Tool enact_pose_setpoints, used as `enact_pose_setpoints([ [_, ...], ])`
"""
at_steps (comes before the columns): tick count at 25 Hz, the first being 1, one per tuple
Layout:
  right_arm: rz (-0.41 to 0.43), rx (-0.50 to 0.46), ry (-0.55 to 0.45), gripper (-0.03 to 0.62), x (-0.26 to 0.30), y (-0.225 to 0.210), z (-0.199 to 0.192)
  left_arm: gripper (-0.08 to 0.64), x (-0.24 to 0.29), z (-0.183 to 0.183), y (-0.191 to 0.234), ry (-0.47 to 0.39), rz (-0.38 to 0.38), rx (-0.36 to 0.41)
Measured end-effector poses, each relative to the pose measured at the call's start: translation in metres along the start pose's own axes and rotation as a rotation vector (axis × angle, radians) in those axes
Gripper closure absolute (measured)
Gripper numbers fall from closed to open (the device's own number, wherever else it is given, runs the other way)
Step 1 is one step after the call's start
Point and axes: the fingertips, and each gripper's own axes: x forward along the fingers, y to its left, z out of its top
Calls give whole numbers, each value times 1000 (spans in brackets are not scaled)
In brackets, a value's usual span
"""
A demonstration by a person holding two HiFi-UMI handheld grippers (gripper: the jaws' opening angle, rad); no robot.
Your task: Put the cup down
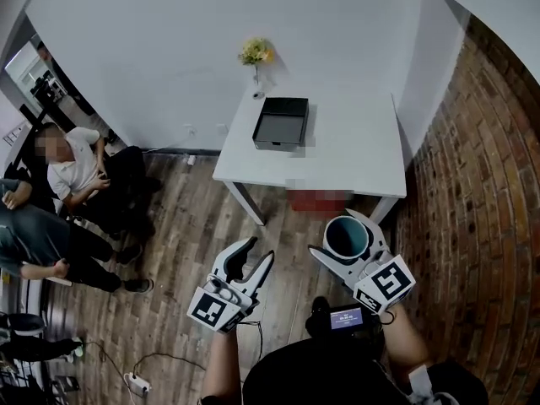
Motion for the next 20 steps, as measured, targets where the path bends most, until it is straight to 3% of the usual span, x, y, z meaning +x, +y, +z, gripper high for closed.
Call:
enact_pose_setpoints([
  [9,23,12,-6,183,48,-71,-8,396,69,-14,49,36,-7,-18],
  [14,28,21,10,183,70,-93,-17,397,93,-19,58,-1,-96,-89],
  [20,-14,12,22,183,100,-123,-20,396,126,-26,103,20,-73,-45],
])
